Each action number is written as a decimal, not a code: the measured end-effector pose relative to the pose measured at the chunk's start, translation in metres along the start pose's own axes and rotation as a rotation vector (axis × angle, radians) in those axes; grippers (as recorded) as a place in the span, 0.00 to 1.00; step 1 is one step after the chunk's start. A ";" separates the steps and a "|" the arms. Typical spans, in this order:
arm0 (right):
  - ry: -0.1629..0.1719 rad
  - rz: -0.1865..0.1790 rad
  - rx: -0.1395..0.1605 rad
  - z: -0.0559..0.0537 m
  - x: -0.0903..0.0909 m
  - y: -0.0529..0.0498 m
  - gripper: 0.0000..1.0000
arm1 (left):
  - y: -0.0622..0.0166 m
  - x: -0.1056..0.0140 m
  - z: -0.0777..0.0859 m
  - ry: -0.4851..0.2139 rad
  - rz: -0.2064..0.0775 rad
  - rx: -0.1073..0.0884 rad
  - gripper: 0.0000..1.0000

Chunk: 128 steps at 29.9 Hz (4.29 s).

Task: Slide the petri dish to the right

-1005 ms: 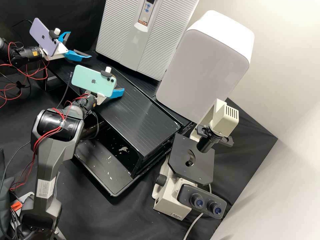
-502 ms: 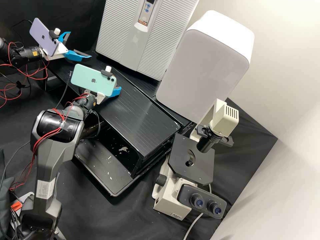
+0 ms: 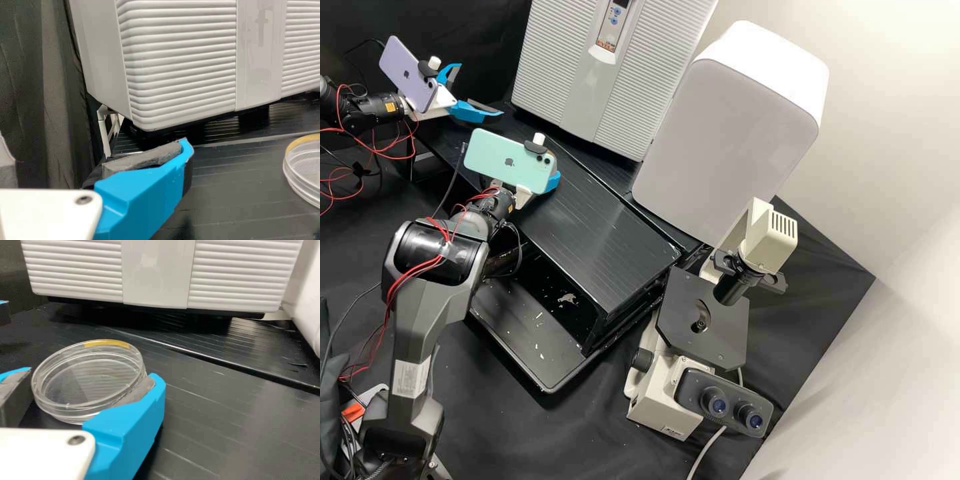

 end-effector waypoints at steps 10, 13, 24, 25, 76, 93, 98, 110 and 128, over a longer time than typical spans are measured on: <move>-0.020 -0.002 0.006 0.005 -0.006 0.007 0.00 | 0.0000 0.000 0.000 0.000 0.000 0.000 1.00; -0.023 0.005 0.007 0.006 -0.010 0.009 0.00 | 0.0000 0.000 0.000 0.000 0.000 0.000 1.00; -0.044 0.034 -0.043 0.023 -0.030 0.006 0.00 | 0.0000 0.000 0.000 0.000 0.000 0.000 1.00; -0.047 0.036 -0.051 0.027 -0.033 0.006 0.00 | 0.0000 0.000 0.000 0.000 0.000 0.000 1.00; -0.133 0.220 -0.029 0.114 -0.069 0.024 0.00 | 0.0000 0.000 0.000 0.000 0.000 0.000 1.00; -0.084 0.259 -0.047 0.130 -0.074 0.023 0.00 | 0.0000 0.000 0.000 0.000 0.000 0.000 1.00; -0.079 0.254 -0.054 0.131 -0.075 0.024 0.00 | 0.0000 0.000 0.000 0.000 0.000 0.000 1.00; -0.079 0.252 -0.055 0.131 -0.075 0.023 1.00 | 0.0000 0.000 0.000 0.000 0.000 0.000 1.00; -0.100 0.243 -0.055 0.134 -0.079 0.027 1.00 | 0.0000 0.000 0.000 0.000 0.000 0.000 1.00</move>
